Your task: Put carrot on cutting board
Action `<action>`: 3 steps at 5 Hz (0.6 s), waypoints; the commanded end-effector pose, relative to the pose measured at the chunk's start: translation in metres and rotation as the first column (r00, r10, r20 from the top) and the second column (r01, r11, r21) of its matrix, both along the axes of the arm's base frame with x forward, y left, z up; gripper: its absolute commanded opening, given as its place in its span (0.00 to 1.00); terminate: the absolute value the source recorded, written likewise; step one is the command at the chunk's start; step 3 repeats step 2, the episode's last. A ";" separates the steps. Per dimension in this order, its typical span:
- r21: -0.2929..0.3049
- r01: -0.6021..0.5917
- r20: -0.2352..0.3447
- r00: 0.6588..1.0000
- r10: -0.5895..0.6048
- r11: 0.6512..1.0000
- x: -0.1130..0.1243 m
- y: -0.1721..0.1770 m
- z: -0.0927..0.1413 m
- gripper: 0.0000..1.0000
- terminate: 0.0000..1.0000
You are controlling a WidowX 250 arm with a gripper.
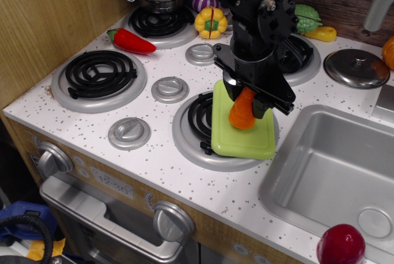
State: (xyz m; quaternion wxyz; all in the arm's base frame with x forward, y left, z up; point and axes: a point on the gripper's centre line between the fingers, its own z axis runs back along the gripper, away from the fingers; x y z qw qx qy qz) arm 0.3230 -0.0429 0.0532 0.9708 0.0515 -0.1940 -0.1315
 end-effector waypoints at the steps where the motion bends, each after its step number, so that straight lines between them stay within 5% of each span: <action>1: -0.008 -0.001 0.037 0.999 0.001 1.000 0.010 0.005 0.009 1.00 0.00; 2: -0.008 -0.001 0.037 0.999 0.001 1.000 0.010 0.005 0.009 1.00 1.00; 3: -0.008 -0.001 0.037 0.999 0.001 1.000 0.010 0.005 0.009 1.00 1.00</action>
